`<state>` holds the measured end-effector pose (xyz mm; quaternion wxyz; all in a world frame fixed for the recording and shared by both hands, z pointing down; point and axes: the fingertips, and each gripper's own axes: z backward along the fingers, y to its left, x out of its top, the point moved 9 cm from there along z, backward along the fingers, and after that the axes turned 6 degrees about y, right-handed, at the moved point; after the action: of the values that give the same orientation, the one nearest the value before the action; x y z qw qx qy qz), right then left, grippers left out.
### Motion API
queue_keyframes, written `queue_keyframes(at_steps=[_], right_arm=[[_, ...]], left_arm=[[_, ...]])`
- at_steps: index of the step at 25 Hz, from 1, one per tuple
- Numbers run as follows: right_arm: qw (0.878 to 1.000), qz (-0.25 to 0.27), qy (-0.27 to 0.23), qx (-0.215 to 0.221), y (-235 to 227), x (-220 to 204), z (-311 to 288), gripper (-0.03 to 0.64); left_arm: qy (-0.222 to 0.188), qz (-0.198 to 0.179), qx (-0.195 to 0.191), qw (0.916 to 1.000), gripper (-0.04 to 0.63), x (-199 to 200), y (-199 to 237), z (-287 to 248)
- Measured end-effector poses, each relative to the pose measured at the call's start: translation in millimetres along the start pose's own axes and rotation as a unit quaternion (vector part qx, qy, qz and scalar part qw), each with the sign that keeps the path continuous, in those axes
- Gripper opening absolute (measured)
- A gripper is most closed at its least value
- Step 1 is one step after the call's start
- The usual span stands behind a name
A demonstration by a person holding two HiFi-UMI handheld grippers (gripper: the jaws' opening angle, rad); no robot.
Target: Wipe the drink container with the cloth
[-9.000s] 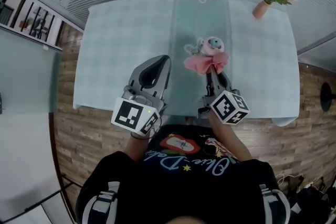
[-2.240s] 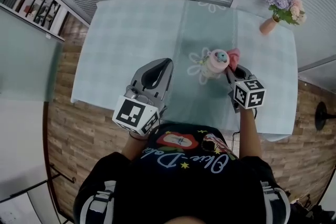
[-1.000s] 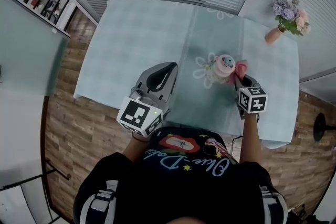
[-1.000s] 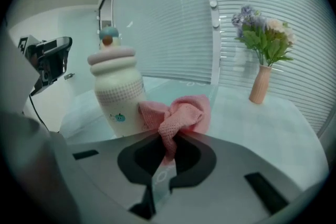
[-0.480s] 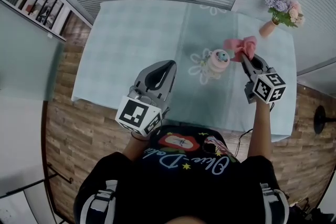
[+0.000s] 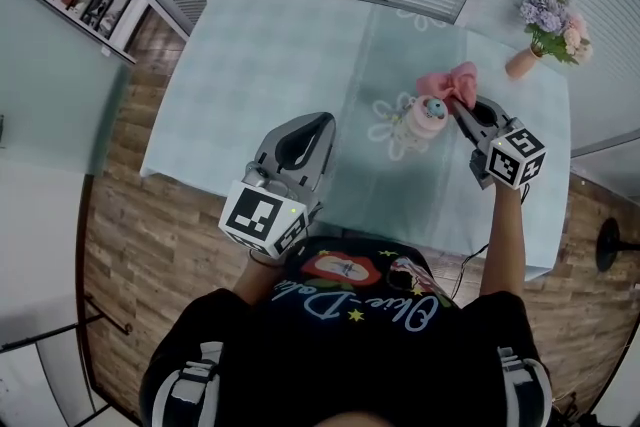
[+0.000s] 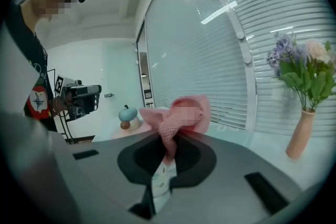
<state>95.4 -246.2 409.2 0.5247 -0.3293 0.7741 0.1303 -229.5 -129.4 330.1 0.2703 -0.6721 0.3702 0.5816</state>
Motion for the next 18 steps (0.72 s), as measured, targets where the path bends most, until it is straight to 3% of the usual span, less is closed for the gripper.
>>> queue_keyframes(at_steps=[8, 18], right_arm=[[0.999, 0.005, 0.022, 0.025, 1, -9, -7, 0.017], [0.999, 0.003, 0.048, 0.025, 1, -24, -15, 0.017]], left_arm=[[0.001, 0.0, 0.009, 1.0, 0.005, -1, 0, 6], [0.003, 0.002, 0.011, 0.9999, 0.005, -1, 0, 6]])
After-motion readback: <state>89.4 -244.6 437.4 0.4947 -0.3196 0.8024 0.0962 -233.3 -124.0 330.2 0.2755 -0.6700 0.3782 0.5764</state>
